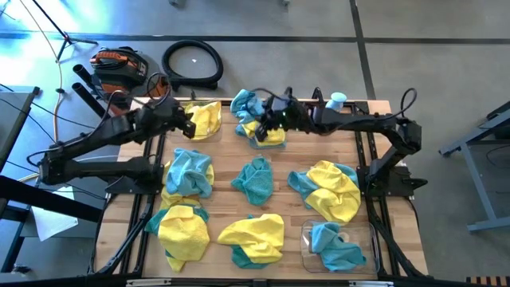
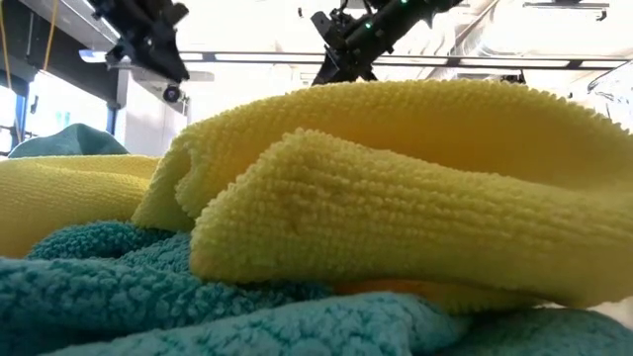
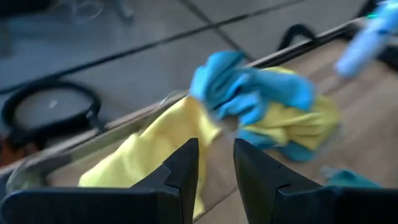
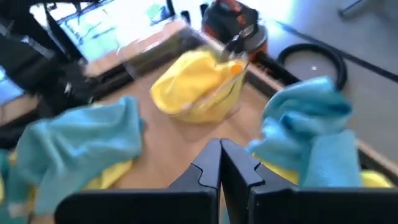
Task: Sort microfiber towel by color & place in baskets
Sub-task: Put the blue towel into the bottom transparent bin
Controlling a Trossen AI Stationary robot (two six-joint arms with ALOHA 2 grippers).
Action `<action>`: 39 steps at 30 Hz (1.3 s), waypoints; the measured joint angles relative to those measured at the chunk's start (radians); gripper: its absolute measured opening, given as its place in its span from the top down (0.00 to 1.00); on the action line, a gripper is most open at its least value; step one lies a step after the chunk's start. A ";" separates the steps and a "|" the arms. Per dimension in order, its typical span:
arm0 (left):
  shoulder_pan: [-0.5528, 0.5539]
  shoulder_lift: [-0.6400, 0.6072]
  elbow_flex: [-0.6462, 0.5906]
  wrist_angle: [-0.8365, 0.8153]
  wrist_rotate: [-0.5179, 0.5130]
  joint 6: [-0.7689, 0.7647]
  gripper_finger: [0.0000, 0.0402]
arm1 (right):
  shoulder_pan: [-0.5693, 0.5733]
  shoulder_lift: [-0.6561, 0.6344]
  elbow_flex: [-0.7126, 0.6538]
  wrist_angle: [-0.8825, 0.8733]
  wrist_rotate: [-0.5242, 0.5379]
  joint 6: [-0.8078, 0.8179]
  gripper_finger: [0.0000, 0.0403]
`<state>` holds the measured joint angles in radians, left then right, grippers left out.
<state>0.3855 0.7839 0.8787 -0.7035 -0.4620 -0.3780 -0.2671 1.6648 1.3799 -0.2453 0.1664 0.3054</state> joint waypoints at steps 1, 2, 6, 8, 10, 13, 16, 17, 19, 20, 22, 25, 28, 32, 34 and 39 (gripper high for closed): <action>-0.025 -0.006 0.000 0.015 -0.010 0.006 0.78 | -0.012 0.014 0.034 -0.045 0.007 -0.002 1.00; -0.049 -0.009 0.000 0.031 -0.022 0.007 0.78 | -0.021 0.036 0.078 -0.084 0.012 -0.016 1.00; -0.132 -0.012 0.000 0.078 -0.106 0.027 0.78 | -0.060 0.159 0.286 -0.287 0.014 -0.082 1.00; -0.162 -0.011 0.000 0.084 -0.126 0.051 0.78 | -0.079 0.239 0.406 -0.407 0.015 -0.105 1.00; -0.181 -0.009 -0.001 0.092 -0.137 0.057 0.78 | -0.097 0.323 0.524 -0.502 0.018 -0.102 1.00; -0.198 -0.009 -0.001 0.091 -0.142 0.058 0.78 | -0.121 0.438 0.692 -0.618 0.019 -0.089 0.98; -0.214 -0.009 -0.001 0.091 -0.143 0.081 0.78 | -0.139 0.545 0.825 -0.710 0.020 -0.085 0.91; -0.219 -0.009 -0.001 0.092 -0.143 0.095 0.78 | -0.144 0.580 0.864 -0.742 0.020 -0.079 0.88; -0.226 -0.009 -0.001 0.097 -0.142 0.110 0.78 | -0.154 0.641 0.930 -0.781 0.019 -0.068 0.80; -0.230 -0.009 -0.001 0.097 -0.143 0.110 0.78 | -0.159 0.667 0.958 -0.790 0.019 -0.057 0.76; -0.232 -0.009 -0.001 0.096 -0.142 0.110 0.78 | -0.168 0.699 0.976 -0.785 0.019 -0.037 0.68; -0.232 -0.009 -0.001 0.096 -0.144 0.110 0.78 | -0.183 0.719 0.931 -0.761 0.013 -0.013 0.58; -0.232 -0.009 -0.001 0.096 -0.146 0.110 0.78 | -0.198 0.743 0.927 -0.773 0.012 0.010 0.52; -0.232 -0.009 -0.001 0.096 -0.146 0.111 0.78 | -0.213 0.767 0.927 -0.757 0.005 0.012 0.50; -0.232 -0.009 -0.001 0.095 -0.145 0.110 0.78 | -0.218 0.783 0.927 -0.756 -0.018 0.012 0.50; -0.232 -0.009 -0.001 0.095 -0.145 0.093 0.78 | -0.220 0.822 0.927 -0.801 -0.048 0.014 0.51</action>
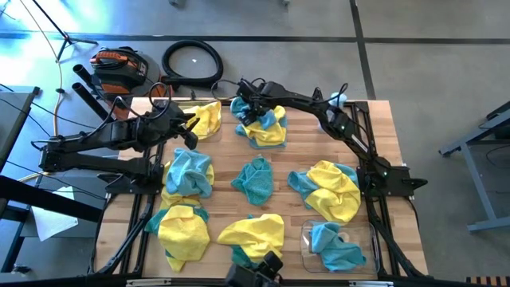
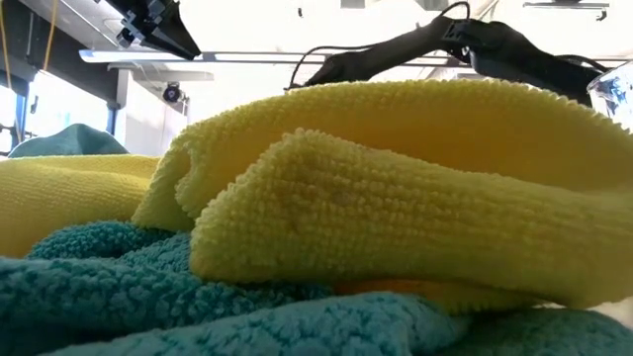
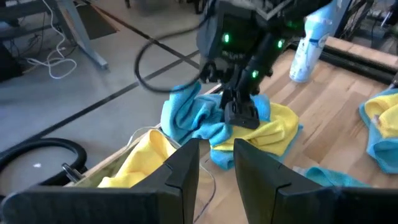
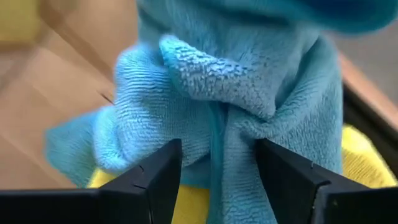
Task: Sort microfiber towel by color & place in baskets
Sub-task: Put the blue towel into the bottom transparent bin
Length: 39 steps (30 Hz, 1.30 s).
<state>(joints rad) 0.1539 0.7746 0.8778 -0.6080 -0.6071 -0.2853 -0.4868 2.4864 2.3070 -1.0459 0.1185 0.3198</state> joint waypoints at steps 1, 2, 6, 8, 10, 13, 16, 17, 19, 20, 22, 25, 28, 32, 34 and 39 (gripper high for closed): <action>0.000 0.000 0.000 0.006 0.000 -0.014 0.78 | 0.000 0.007 0.000 -0.015 0.000 0.005 0.52; 0.000 0.000 0.000 0.012 0.000 -0.025 0.78 | 0.000 0.012 0.000 -0.025 0.000 0.012 0.55; 0.000 -0.001 0.000 0.031 0.024 -0.027 0.78 | 0.002 0.016 0.000 -0.059 0.004 0.004 0.73; 0.000 -0.002 0.000 0.037 0.084 -0.026 0.78 | 0.004 0.008 -0.001 -0.079 0.012 0.001 0.88; -0.001 -0.001 0.000 0.047 0.132 0.001 0.78 | 0.009 -0.018 -0.002 -0.094 0.018 -0.014 0.97; -0.025 0.017 0.000 0.046 0.214 0.106 0.78 | 0.030 -0.083 -0.001 -0.115 0.045 -0.023 0.94; -0.069 0.041 0.000 0.046 0.233 0.133 0.78 | 0.065 -0.152 -0.001 -0.175 0.114 -0.023 0.95; -0.079 0.049 0.000 0.046 0.232 0.132 0.78 | 0.079 -0.180 -0.001 -0.190 0.133 -0.023 0.97; -0.092 0.062 0.000 0.046 0.229 0.132 0.78 | 0.112 -0.248 -0.001 -0.226 0.162 -0.014 0.99; -0.099 0.066 0.000 0.046 0.229 0.132 0.78 | 0.131 -0.284 -0.001 -0.241 0.178 -0.005 0.98; -0.115 0.072 0.000 0.045 0.233 0.117 0.78 | 0.175 -0.346 0.000 -0.282 0.221 0.023 0.98; -0.145 0.080 0.000 0.042 0.234 0.083 0.78 | 0.251 -0.445 -0.001 -0.348 0.268 0.078 0.99; -0.186 0.078 0.000 0.049 0.247 0.075 0.78 | 0.347 -0.546 0.000 -0.420 0.320 0.163 0.99; -0.249 0.077 0.000 0.047 0.249 0.007 0.78 | 0.514 -0.651 0.000 -0.525 0.405 0.332 0.99; -0.283 0.077 0.000 0.047 0.249 -0.021 0.78 | 0.611 -0.699 -0.001 -0.526 0.448 0.416 0.99; -0.364 0.077 0.000 0.048 0.250 -0.046 0.78 | 0.871 -0.774 0.000 -0.525 0.571 0.629 1.00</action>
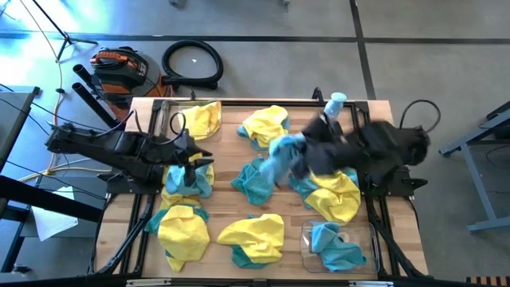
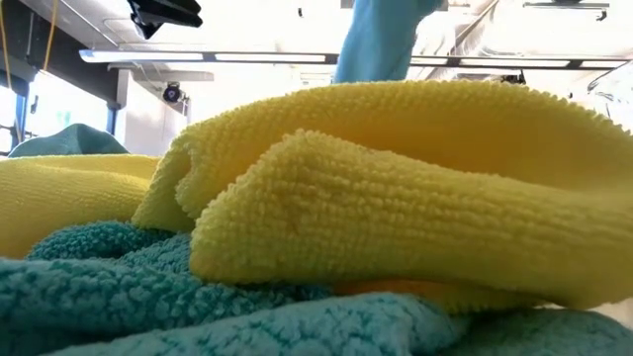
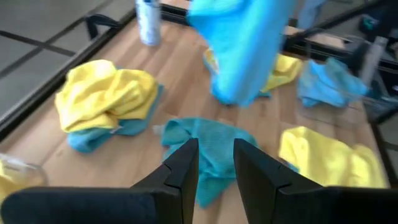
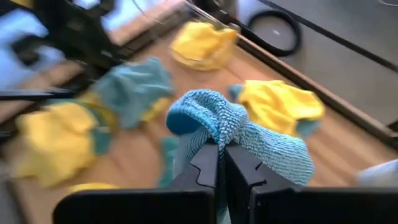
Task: Sort microfiber towel by color & place in baskets
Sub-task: Put the blue towel into the bottom transparent bin
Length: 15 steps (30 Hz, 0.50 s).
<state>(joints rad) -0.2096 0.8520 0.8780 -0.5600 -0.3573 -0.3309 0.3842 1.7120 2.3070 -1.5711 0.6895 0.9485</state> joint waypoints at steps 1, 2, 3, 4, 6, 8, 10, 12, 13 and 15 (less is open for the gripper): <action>-0.015 0.000 0.000 0.001 0.000 -0.001 0.78 | 0.051 -0.006 0.000 0.000 0.030 0.031 1.00; -0.030 0.000 0.000 0.002 0.000 -0.009 0.78 | 0.098 -0.011 0.000 0.000 0.062 0.070 1.00; -0.043 0.000 0.000 0.002 0.000 -0.020 0.78 | 0.141 -0.014 0.000 0.000 0.086 0.114 1.00; -0.055 0.000 0.000 0.002 0.000 -0.031 0.78 | 0.180 -0.015 0.000 0.000 0.102 0.147 1.00; -0.078 0.000 0.000 0.002 -0.001 -0.051 0.78 | 0.253 -0.012 0.000 0.000 0.114 0.197 1.00; -0.101 0.000 0.000 0.002 -0.009 -0.075 0.78 | 0.311 -0.001 0.000 0.000 0.115 0.252 1.00; -0.123 0.000 0.000 0.002 -0.024 -0.094 0.78 | 0.367 0.008 -0.001 0.000 0.102 0.294 1.00; -0.145 0.001 0.000 0.002 -0.044 -0.111 0.78 | 0.409 0.016 -0.001 0.000 0.066 0.341 1.00; -0.154 0.001 0.000 0.001 -0.051 -0.113 0.78 | 0.429 0.020 -0.001 0.000 0.045 0.369 1.00; -0.172 0.001 0.000 0.001 -0.057 -0.114 0.78 | 0.470 0.023 -0.001 0.000 0.002 0.427 1.00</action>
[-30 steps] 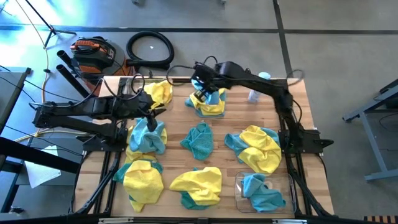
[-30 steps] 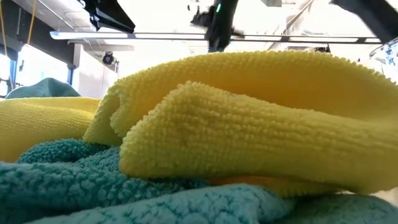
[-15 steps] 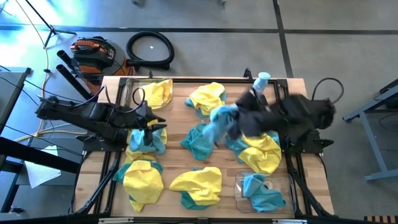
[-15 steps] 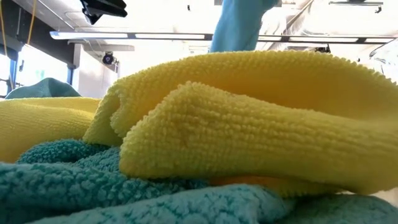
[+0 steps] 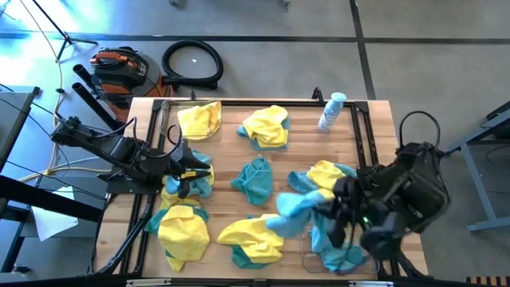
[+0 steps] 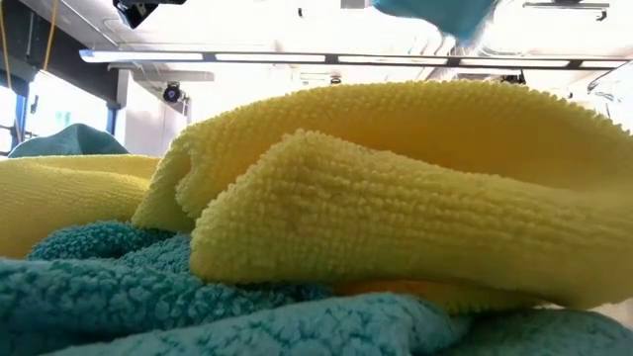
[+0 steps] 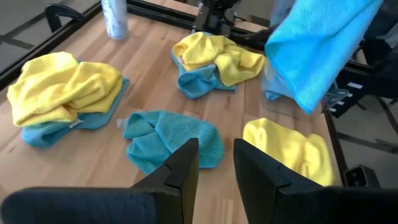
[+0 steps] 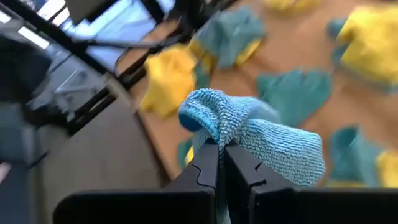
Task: Sort microfiber towel by color & place in baskets
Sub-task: Put the blue towel into the bottom transparent bin
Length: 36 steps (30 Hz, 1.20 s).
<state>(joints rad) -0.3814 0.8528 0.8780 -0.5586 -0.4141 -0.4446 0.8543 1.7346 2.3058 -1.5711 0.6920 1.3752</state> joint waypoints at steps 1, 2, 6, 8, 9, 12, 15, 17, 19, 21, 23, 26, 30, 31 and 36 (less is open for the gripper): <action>-0.008 0.000 0.000 0.000 0.000 0.000 0.78 | 0.020 -0.001 -0.004 0.002 -0.019 0.026 1.00; -0.014 0.000 0.000 0.000 -0.001 0.000 0.78 | 0.036 -0.003 -0.014 0.001 -0.038 0.056 1.00; -0.036 0.000 0.000 0.000 -0.024 -0.020 0.78 | 0.098 -0.030 -0.111 0.001 -0.161 0.194 1.00; -0.043 0.000 0.000 0.000 -0.034 -0.026 0.78 | 0.117 -0.060 -0.189 0.001 -0.249 0.279 1.00; -0.047 0.000 0.000 0.000 -0.040 -0.026 0.78 | 0.127 -0.076 -0.235 0.000 -0.289 0.325 1.00; -0.053 0.000 0.000 0.000 -0.045 -0.026 0.78 | 0.158 -0.125 -0.370 0.000 -0.389 0.467 1.00; -0.053 0.000 0.000 0.000 -0.049 -0.026 0.78 | 0.185 -0.176 -0.489 -0.001 -0.499 0.594 1.00; -0.053 0.000 0.000 0.000 -0.064 -0.025 0.78 | 0.203 -0.203 -0.564 -0.001 -0.601 0.670 1.00; -0.053 0.000 0.000 0.000 -0.084 -0.024 0.78 | 0.222 -0.222 -0.630 -0.001 -0.713 0.740 1.00; -0.053 0.000 0.000 0.000 -0.099 -0.014 0.78 | 0.240 -0.238 -0.683 -0.001 -0.825 0.791 1.00; -0.053 0.000 0.000 0.000 -0.108 0.000 0.78 | 0.256 -0.244 -0.720 0.000 -0.889 0.824 1.00; -0.053 0.000 0.000 0.000 -0.122 0.002 0.78 | 0.271 -0.252 -0.748 -0.002 -0.907 0.861 1.00; -0.053 0.000 0.000 0.000 -0.124 0.003 0.78 | 0.272 -0.252 -0.751 0.001 -0.837 0.864 1.00; -0.053 0.000 0.000 0.000 -0.124 0.003 0.78 | 0.272 -0.252 -0.751 0.000 -0.787 0.863 1.00; -0.053 0.000 0.000 0.000 -0.134 0.003 0.78 | 0.272 -0.252 -0.751 0.002 -0.446 0.842 1.00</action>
<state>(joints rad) -0.4339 0.8528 0.8780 -0.5591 -0.5477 -0.4416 1.1259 1.4822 1.5551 -1.5696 0.2458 2.2173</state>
